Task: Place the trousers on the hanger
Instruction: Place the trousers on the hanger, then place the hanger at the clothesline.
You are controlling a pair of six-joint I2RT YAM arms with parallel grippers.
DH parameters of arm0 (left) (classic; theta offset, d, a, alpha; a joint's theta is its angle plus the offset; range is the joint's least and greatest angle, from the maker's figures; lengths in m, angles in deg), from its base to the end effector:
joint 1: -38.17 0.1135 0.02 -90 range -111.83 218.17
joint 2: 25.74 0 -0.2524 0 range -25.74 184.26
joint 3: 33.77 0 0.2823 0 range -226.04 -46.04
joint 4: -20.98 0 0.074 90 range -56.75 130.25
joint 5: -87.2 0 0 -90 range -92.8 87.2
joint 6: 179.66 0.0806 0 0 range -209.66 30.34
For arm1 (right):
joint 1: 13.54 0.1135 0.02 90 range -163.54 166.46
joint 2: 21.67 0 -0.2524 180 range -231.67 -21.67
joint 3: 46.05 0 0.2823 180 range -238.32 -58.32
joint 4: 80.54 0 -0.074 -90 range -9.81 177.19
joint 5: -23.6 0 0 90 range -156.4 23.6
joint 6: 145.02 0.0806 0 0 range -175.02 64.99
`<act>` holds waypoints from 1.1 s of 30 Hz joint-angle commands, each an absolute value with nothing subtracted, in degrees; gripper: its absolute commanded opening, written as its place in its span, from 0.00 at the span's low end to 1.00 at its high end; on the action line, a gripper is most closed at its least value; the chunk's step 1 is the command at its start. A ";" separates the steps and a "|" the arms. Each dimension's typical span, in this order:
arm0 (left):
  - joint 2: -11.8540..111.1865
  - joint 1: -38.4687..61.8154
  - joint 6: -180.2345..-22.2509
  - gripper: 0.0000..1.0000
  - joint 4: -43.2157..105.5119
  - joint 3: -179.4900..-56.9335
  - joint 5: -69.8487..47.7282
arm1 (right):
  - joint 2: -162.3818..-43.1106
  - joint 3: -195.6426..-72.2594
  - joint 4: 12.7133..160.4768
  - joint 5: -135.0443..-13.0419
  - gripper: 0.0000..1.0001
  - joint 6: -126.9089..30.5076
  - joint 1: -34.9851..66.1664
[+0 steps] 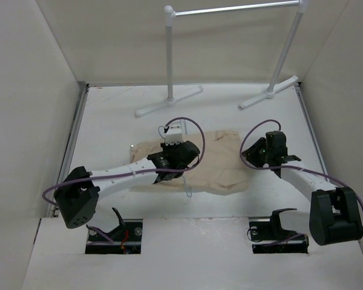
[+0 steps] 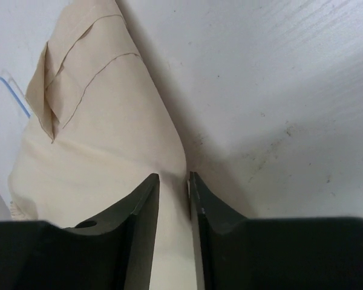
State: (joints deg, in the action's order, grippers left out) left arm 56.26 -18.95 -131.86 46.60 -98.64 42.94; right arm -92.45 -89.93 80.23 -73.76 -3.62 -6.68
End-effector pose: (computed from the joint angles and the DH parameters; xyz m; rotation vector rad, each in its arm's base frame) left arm 0.2386 -0.2628 0.1919 -0.1079 2.0638 -0.1227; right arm 0.2920 0.0455 0.1131 0.8738 2.3019 0.6208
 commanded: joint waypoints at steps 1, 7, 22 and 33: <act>52.66 -19.09 -128.25 0.00 44.77 -102.99 43.79 | -89.79 -91.62 81.66 -72.99 0.42 -3.69 -5.68; 51.52 -19.87 -119.83 0.00 49.76 -116.76 43.52 | -77.86 -98.38 72.00 -72.11 0.68 -8.25 -2.07; 56.78 -17.07 -112.69 0.00 55.93 -155.28 27.89 | -78.69 -130.02 82.35 -88.11 0.74 -13.27 14.79; 61.36 -16.19 -113.31 0.00 52.33 -157.93 22.78 | -88.81 -133.82 88.24 -94.53 0.73 -13.62 22.63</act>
State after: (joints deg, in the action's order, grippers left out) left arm 62.57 -16.72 -113.87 57.61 -155.69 24.60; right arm -88.41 -131.05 83.07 -91.18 -12.82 21.73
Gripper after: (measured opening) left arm 0.029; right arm 0.733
